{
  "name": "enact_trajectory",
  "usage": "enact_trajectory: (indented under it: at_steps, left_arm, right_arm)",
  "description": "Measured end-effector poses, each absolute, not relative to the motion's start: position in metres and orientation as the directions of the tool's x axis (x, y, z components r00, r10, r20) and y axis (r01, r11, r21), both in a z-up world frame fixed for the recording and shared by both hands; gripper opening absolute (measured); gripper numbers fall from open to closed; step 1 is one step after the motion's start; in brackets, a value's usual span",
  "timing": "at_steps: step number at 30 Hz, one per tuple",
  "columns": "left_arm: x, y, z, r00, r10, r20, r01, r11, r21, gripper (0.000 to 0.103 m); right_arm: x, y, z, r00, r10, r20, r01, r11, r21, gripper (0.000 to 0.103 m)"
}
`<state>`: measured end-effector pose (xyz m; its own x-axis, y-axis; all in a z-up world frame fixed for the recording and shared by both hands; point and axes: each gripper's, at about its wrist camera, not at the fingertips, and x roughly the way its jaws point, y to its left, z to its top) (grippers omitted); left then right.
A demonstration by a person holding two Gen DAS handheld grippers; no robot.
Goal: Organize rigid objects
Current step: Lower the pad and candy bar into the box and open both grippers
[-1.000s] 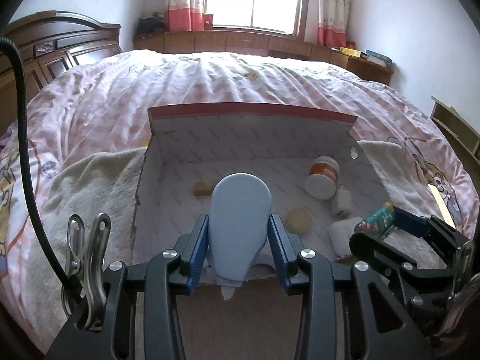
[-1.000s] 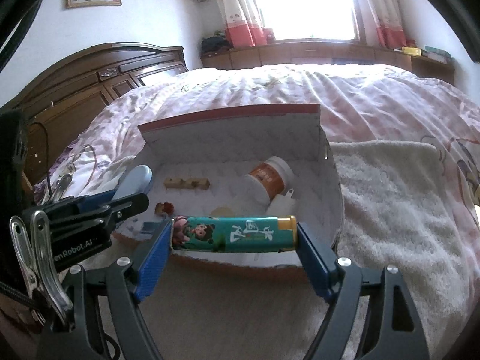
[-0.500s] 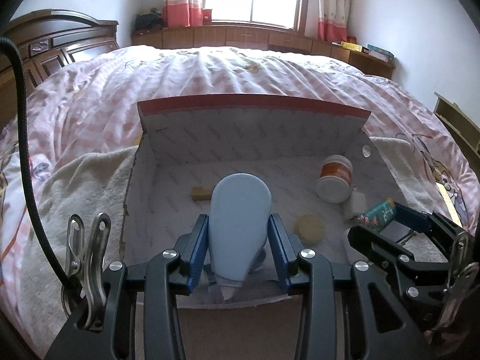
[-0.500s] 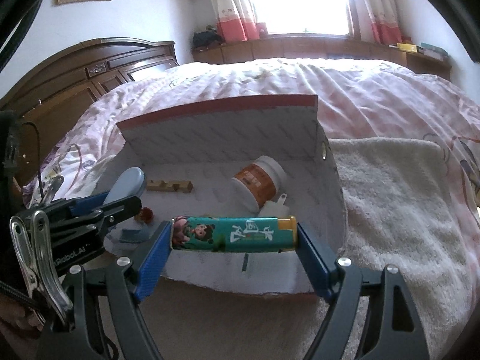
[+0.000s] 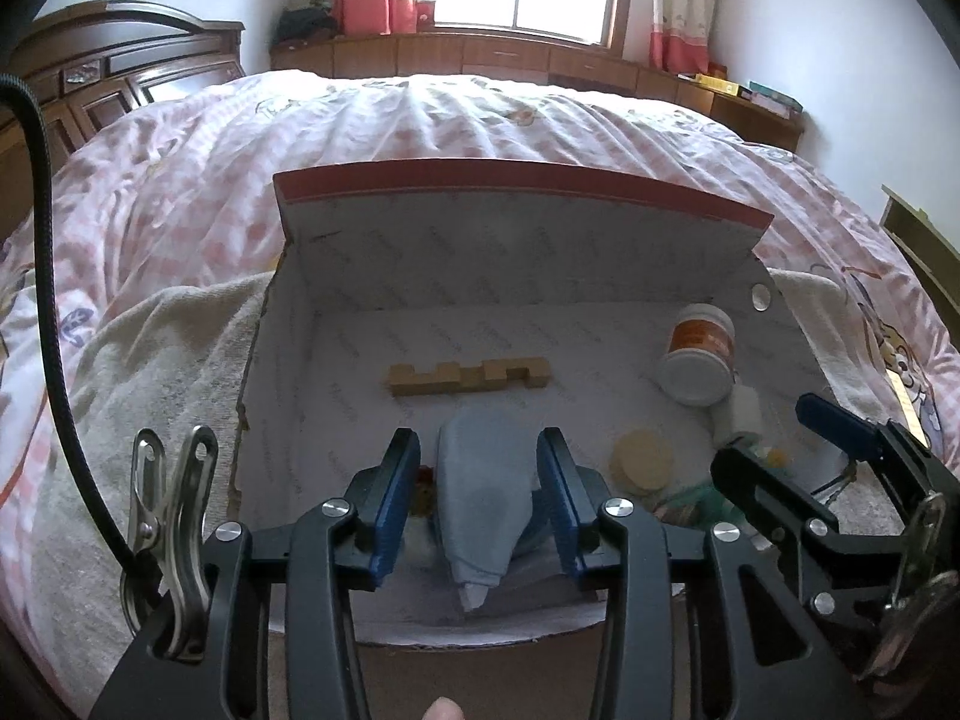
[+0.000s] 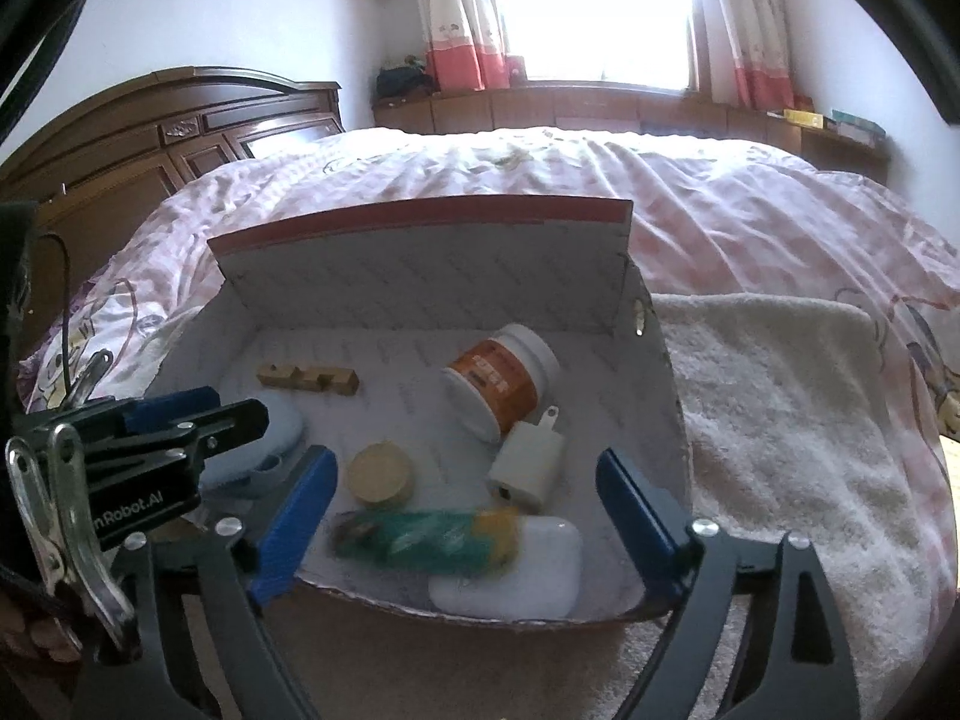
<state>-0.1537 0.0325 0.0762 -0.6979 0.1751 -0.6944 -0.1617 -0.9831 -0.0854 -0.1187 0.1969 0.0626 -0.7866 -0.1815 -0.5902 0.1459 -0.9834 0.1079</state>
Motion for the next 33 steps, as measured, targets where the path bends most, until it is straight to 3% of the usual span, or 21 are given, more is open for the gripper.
enact_trajectory:
  at_steps: [17, 33]
  left_arm:
    - [-0.143, 0.026, 0.081, -0.701, 0.167, -0.693, -0.147, -0.985, -0.089, 0.042]
    - [-0.118, 0.023, 0.096, -0.72, 0.172, -0.673, -0.153, -0.984, -0.088, 0.042]
  right_arm:
    - [-0.11, 0.205, 0.071, -0.787, -0.251, -0.563, 0.155, -0.965, 0.213, 0.094]
    - [-0.085, 0.207, 0.079, -0.783, -0.268, -0.561, 0.167, -0.96, 0.226, 0.094]
